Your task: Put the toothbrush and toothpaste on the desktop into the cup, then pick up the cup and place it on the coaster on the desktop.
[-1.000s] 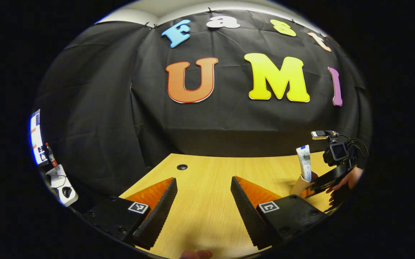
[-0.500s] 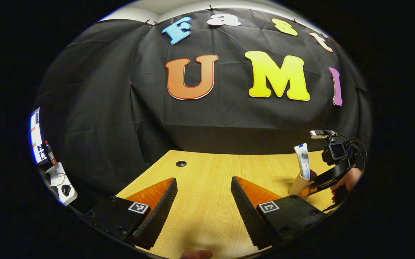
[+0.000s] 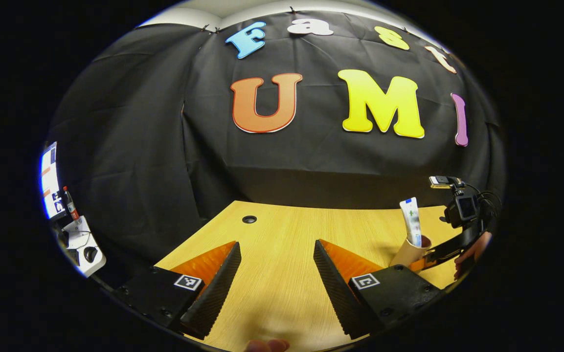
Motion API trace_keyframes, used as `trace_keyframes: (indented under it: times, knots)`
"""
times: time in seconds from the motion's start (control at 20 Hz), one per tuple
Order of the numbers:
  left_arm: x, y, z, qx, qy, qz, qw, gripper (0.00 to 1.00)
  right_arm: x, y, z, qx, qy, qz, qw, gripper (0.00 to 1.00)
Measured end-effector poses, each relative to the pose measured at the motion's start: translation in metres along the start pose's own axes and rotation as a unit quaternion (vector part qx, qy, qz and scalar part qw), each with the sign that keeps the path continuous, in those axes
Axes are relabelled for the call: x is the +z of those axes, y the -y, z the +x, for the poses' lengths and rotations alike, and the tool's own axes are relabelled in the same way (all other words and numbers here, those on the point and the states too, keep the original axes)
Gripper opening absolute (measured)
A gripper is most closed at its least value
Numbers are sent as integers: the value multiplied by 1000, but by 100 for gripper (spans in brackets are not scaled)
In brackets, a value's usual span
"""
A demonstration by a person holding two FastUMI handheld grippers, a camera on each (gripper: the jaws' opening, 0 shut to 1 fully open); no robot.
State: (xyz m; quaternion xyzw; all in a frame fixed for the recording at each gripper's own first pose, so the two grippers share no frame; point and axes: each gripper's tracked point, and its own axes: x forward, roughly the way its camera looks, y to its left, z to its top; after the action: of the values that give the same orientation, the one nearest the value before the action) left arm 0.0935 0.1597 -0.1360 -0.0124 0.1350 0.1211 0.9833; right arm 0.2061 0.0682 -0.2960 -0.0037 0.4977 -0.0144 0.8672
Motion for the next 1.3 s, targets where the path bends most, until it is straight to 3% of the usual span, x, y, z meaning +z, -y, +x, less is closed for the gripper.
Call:
trace_keyframes:
  times: [0.2,0.55,0.6,0.8,1.3]
  knots:
    - [4,5,-1,-6,7,0,1000,95,1,8,2,-2,-10,-30,999,2]
    - [8,13,2,-17,8,0,1000,95,6,7,-3,15,-58,-24,998,25]
    - [7,12,3,-16,7,0,1000,95,8,8,-2,15,-65,-23,998,34]
    - [11,4,2,-8,11,1,1000,95,9,10,4,4,-100,-18,995,46]
    - [8,-15,-4,26,2,-5,1000,95,16,11,17,-2,-172,-26,985,45]
